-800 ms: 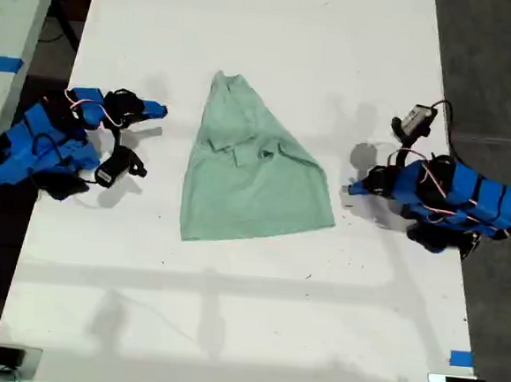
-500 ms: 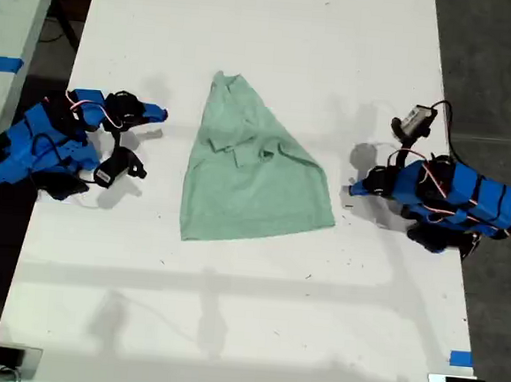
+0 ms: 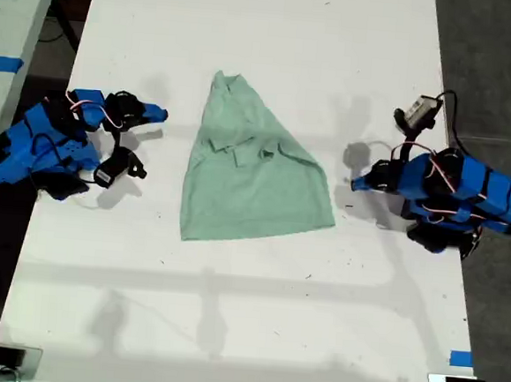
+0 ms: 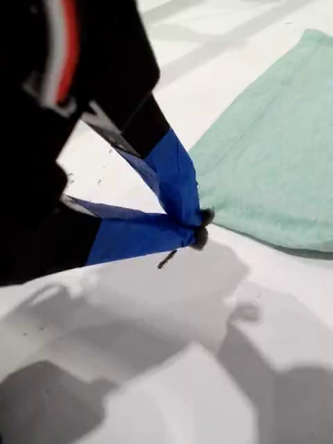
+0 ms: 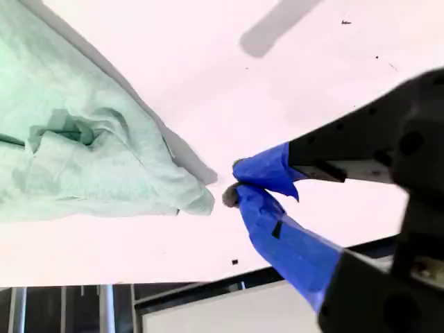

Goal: Fold t shirt

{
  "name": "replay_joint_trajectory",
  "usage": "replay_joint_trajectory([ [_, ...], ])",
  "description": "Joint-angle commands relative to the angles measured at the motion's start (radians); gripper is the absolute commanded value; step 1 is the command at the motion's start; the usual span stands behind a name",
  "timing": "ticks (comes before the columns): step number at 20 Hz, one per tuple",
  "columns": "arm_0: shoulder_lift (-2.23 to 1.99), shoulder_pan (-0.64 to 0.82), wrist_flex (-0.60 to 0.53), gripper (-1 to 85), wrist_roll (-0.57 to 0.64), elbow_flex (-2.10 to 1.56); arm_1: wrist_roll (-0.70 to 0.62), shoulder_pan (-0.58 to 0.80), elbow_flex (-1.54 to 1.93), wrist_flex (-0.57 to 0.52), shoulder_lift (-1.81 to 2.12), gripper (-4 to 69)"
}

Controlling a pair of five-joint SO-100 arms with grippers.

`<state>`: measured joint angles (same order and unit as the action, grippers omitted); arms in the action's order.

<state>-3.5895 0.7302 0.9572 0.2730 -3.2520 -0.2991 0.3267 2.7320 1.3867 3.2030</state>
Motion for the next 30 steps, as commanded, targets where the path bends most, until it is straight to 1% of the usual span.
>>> replay_joint_trajectory([
  [1,-0.008,0.012,-0.003,-0.3,-0.014,-0.037,-0.009,-0.057,-0.290,-0.020,-0.413,1.2],
  [2,-0.008,0.012,-0.003,-0.3,-0.014,-0.037,-0.029,-0.075,-0.319,-0.078,-0.497,16.4],
  [3,-0.008,0.009,-0.002,-0.3,-0.014,-0.037,-0.026,-0.086,-0.339,-0.107,-0.569,22.3],
  [5,-0.008,0.003,0.002,-0.3,-0.014,-0.037,-0.031,-0.086,-0.360,-0.160,-0.675,25.8],
  [6,-0.008,0.002,0.002,-0.3,-0.014,-0.037,-0.038,-0.087,-0.376,-0.193,-0.726,26.2],
  [8,-0.008,0.002,0.002,-0.3,-0.014,-0.037,-0.046,-0.089,-0.419,-0.227,-0.851,26.2],
  [13,-0.008,-0.008,0.000,-0.3,-0.014,-0.037,-0.028,-0.072,-0.459,-0.344,-1.163,24.6],
  [14,-0.008,-0.009,0.000,-0.3,-0.014,-0.037,-0.038,-0.066,-0.457,-0.373,-1.204,20.4],
  [15,-0.008,-0.009,0.000,-0.3,-0.014,-0.037,-0.046,-0.060,-0.459,-0.396,-1.233,4.1],
  [16,-0.008,-0.009,0.000,-0.3,-0.014,-0.037,-0.055,-0.058,-0.466,-0.403,-1.256,-1.0],
  [19,-0.008,-0.009,0.000,-0.3,-0.014,-0.037,-0.071,-0.048,-0.499,-0.360,-1.287,-1.0],
  [20,-0.008,-0.011,0.000,-0.3,-0.014,-0.037,-0.069,-0.040,-0.500,-0.327,-1.269,-1.0],
  [23,-0.008,-0.011,0.000,-0.3,-0.014,-0.037,-0.035,0.005,-0.449,-0.207,-1.068,-1.0],
  [25,-0.008,-0.011,-0.002,-0.3,-0.014,-0.037,-0.049,0.021,-0.459,-0.143,-0.913,-1.0],
  [27,-0.008,-0.009,-0.003,-0.3,-0.011,-0.037,-0.075,-0.003,-0.581,-0.095,-0.908,-1.0],
  [30,-0.008,-0.008,-0.003,-0.3,-0.011,-0.037,-0.103,-0.109,-0.881,-0.075,-1.101,-1.0],
])
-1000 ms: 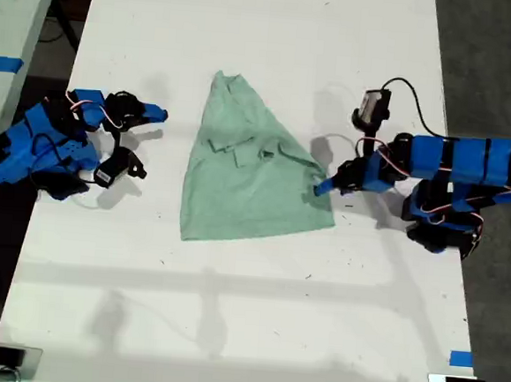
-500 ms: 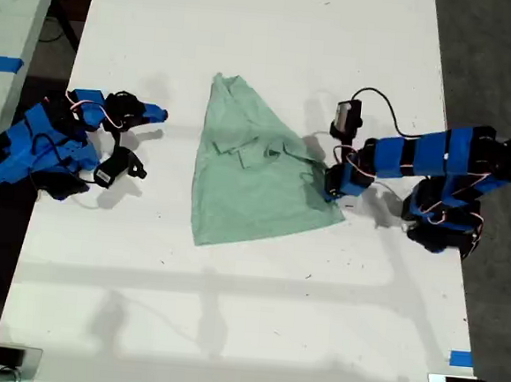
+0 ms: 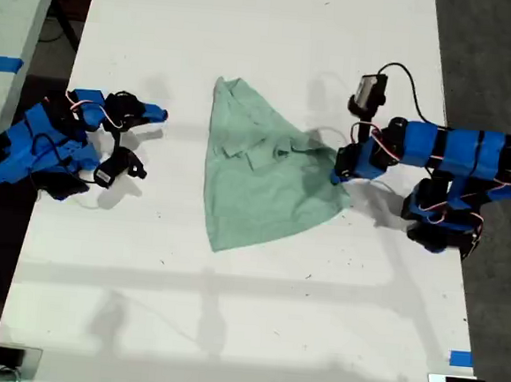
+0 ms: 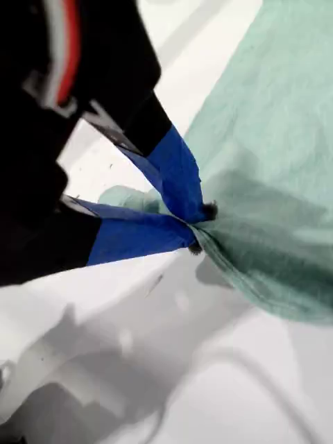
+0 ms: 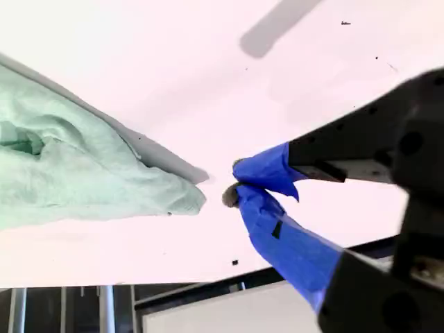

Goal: Fold t shirt

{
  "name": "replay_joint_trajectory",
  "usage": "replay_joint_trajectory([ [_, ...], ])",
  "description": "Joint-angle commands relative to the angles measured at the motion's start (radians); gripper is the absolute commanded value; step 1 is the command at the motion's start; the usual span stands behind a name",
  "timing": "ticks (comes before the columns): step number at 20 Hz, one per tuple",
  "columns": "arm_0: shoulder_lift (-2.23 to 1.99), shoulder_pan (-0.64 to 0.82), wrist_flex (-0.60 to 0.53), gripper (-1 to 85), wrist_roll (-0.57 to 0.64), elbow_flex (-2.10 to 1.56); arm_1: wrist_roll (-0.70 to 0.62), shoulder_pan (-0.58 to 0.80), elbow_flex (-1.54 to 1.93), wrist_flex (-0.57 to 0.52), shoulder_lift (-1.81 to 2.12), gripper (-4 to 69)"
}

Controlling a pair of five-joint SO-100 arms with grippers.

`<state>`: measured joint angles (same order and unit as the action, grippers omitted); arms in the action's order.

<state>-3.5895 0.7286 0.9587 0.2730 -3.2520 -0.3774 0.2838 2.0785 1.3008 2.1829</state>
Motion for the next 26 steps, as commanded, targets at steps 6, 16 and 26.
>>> replay_joint_trajectory([
  [6,-0.008,-0.011,-0.003,-0.3,-0.012,-0.037,-0.107,-0.204,-0.923,0.098,-0.805,-1.1],
  [16,-0.008,-0.012,-0.003,-0.3,-0.014,-0.037,-0.112,-0.069,-0.882,0.382,-0.370,27.2],
  [26,-0.008,-0.011,-0.005,-0.3,-0.011,-0.037,-0.091,0.025,0.572,-0.057,0.821,0.8],
])
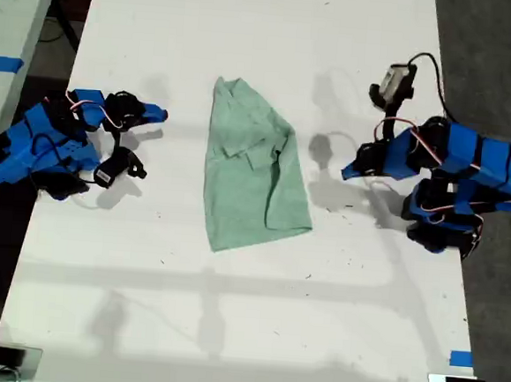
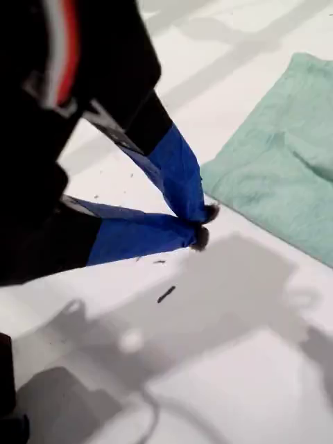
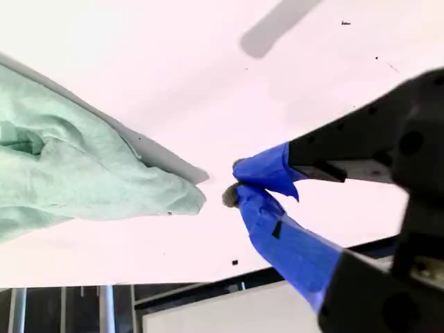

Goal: Fold t shirt

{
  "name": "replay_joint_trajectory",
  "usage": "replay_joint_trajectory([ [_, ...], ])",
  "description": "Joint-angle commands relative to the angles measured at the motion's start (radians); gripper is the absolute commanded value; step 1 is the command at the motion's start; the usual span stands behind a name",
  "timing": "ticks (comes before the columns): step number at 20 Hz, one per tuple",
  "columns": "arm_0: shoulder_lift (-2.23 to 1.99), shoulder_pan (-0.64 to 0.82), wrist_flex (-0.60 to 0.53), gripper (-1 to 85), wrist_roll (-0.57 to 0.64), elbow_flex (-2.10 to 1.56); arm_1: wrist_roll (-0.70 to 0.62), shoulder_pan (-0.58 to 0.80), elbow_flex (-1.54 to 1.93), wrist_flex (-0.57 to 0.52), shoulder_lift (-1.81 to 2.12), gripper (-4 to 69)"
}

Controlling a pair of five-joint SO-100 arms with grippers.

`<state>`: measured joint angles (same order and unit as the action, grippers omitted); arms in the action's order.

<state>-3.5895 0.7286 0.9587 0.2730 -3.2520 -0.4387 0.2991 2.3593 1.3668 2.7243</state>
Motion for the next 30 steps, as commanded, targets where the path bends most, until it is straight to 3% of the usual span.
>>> replay_joint_trajectory([
  [1,-0.008,-0.011,-0.005,-0.3,-0.012,-0.037,-0.066,0.015,0.436,-0.150,0.439,0.8],
  [3,-0.008,-0.009,-0.005,-0.3,-0.012,-0.037,-0.147,0.031,0.695,-0.107,0.796,1.0],
  [5,-0.008,-0.006,-0.005,-0.3,-0.011,-0.037,-0.123,0.091,0.699,-0.021,0.784,1.0],
  [10,-0.008,0.000,0.002,-0.3,-0.021,-0.037,-0.006,0.117,0.726,0.011,0.784,1.0],
  [28,-0.008,0.005,0.002,-0.3,-0.017,-0.037,0.034,0.115,0.726,0.012,0.784,1.0],
  [30,-0.008,0.003,0.002,-0.3,-0.017,-0.037,0.046,0.123,0.726,0.012,0.784,4.4],
])
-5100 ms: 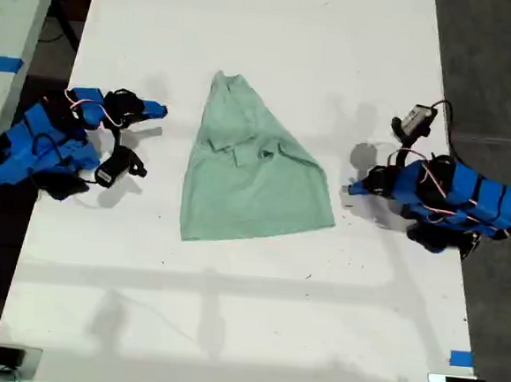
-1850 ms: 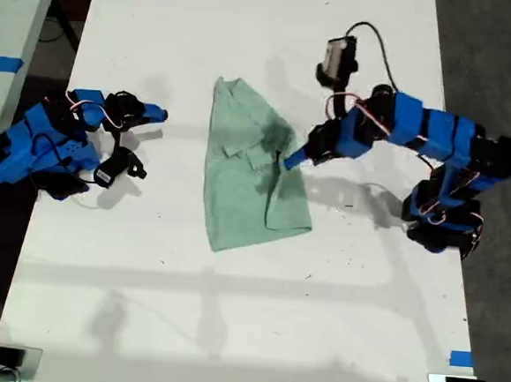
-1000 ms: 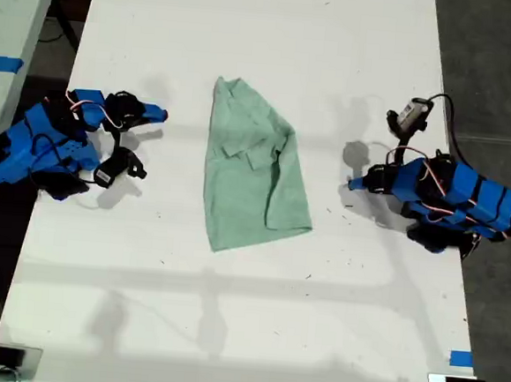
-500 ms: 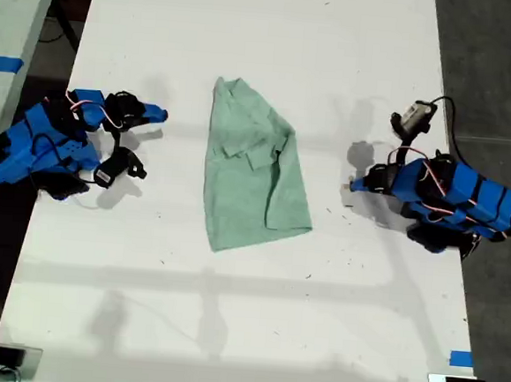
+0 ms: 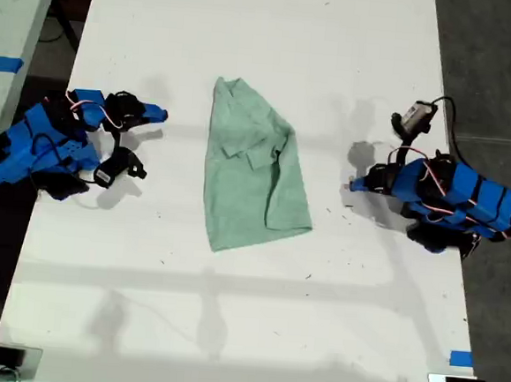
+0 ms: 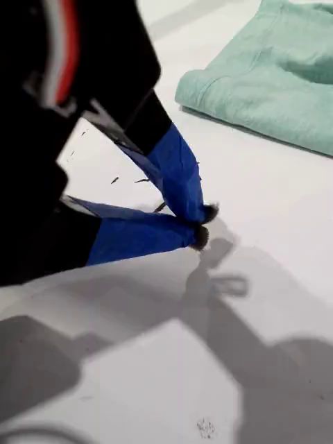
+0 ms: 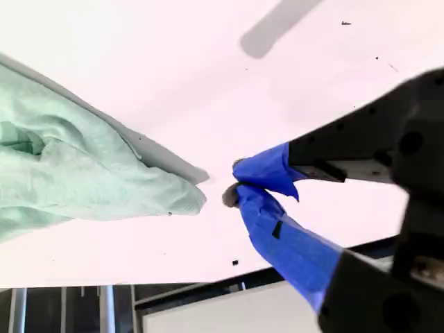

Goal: Fold t shirt

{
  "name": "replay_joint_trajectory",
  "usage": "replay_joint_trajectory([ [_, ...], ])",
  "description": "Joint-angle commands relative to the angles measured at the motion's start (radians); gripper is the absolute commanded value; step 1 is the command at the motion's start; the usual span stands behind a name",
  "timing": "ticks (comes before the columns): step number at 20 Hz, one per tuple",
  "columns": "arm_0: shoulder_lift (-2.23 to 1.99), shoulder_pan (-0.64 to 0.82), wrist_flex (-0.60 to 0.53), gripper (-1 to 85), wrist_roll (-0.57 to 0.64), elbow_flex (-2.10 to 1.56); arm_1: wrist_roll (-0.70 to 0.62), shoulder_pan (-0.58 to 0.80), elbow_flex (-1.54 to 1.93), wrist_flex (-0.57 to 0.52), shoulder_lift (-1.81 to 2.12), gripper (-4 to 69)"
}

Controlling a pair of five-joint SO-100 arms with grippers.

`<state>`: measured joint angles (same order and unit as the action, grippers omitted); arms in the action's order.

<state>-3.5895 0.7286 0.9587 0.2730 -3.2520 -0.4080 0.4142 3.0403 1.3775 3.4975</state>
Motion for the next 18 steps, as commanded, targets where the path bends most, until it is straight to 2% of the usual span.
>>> replay_joint_trajectory([
  [1,-0.008,0.003,0.002,-0.3,-0.018,-0.037,0.009,0.006,0.044,0.002,0.011,-0.6],
  [15,-0.008,-0.005,-0.003,-0.3,-0.015,-0.037,0.005,0.008,0.046,0.002,0.011,0.3],
  [18,-0.008,-0.005,-0.003,-0.3,-0.015,-0.037,0.009,0.008,0.046,0.002,0.011,16.2],
])
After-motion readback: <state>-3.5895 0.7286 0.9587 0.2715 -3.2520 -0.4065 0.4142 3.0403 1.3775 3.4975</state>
